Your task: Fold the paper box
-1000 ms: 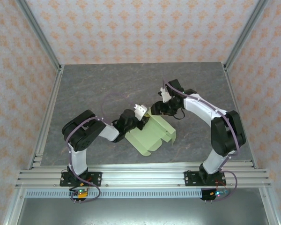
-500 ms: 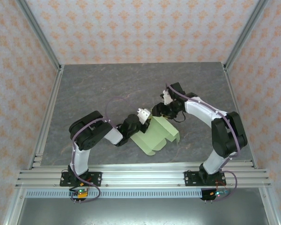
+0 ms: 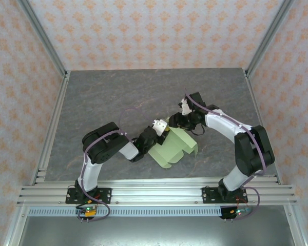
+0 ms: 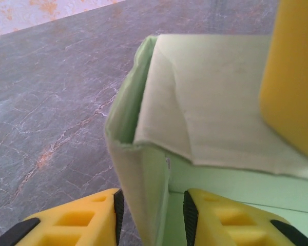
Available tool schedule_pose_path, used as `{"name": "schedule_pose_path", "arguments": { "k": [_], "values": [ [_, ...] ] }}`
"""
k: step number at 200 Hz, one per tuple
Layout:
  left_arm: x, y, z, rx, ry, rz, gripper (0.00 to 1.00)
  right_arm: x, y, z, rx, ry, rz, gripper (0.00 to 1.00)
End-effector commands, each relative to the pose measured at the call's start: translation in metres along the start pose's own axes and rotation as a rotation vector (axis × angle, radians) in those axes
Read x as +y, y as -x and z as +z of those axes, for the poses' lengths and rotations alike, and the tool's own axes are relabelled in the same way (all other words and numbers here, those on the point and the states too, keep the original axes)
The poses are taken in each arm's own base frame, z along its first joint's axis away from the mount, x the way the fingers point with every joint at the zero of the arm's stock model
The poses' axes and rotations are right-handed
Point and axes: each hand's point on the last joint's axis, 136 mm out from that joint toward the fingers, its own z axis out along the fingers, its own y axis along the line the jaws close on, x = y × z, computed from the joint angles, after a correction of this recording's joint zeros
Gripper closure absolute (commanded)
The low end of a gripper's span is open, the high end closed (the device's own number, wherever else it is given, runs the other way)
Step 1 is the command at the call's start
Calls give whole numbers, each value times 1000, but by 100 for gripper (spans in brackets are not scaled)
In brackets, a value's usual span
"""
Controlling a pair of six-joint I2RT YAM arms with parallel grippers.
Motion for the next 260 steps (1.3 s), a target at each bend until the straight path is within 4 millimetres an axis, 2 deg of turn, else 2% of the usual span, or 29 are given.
{"name": "schedule_pose_path", "arguments": {
  "k": [1,10,18,20,23,45,66,73,77,97,109,134,153,173,190,217,230,233,241,254,260],
  "values": [
    [-2,32,-13,-72,-23,1,60,-3,-10,6,63,-8,-7,47],
    [3,37,-17,-78,-29,-9,59,-2,-10,5,75,-3,-8,47],
    [8,33,-17,-66,-31,-17,59,0,-9,4,82,7,-10,47],
    [10,42,-19,-85,-30,-23,58,1,-9,4,84,9,-11,47],
    [12,44,-21,-90,-32,-27,58,2,-9,3,85,14,-12,47],
    [26,45,-23,-101,-41,-60,57,7,-6,-2,91,41,-27,46],
    [20,39,-16,-79,-82,-57,58,14,-5,-7,112,78,-30,44],
    [18,43,-14,-90,-96,-58,58,17,-6,-8,115,95,-31,43],
    [16,33,-10,-68,-99,-57,59,19,-6,-9,115,103,-35,43],
    [12,31,-2,-60,-107,-72,61,21,-5,-11,112,115,-48,40],
    [8,33,1,-63,-117,-80,67,23,-5,-11,106,125,-51,39],
    [0,33,5,-55,-117,-64,89,27,0,-14,84,154,-54,37],
    [1,32,6,-54,-103,-70,98,27,6,-21,31,155,-52,36],
    [6,30,5,-53,-73,-74,100,30,13,-38,-89,160,-104,32],
    [19,27,2,-52,-4,-87,100,30,20,-59,-230,141,-171,30],
    [41,28,-10,-56,97,-104,100,41,26,-104,-544,142,-383,26],
    [49,24,-14,-32,117,-96,100,32,30,-125,-739,67,-459,25],
    [52,33,-18,-51,118,-104,100,28,30,-130,-781,48,-469,25],
    [59,36,-22,-50,113,-125,100,20,32,-142,-878,-1,-479,24],
    [69,39,-28,-43,92,-178,100,8,33,-156,-946,-62,-469,24],
    [73,40,-30,-30,80,-194,100,4,30,-155,-929,-77,-483,25]
  ]
}}
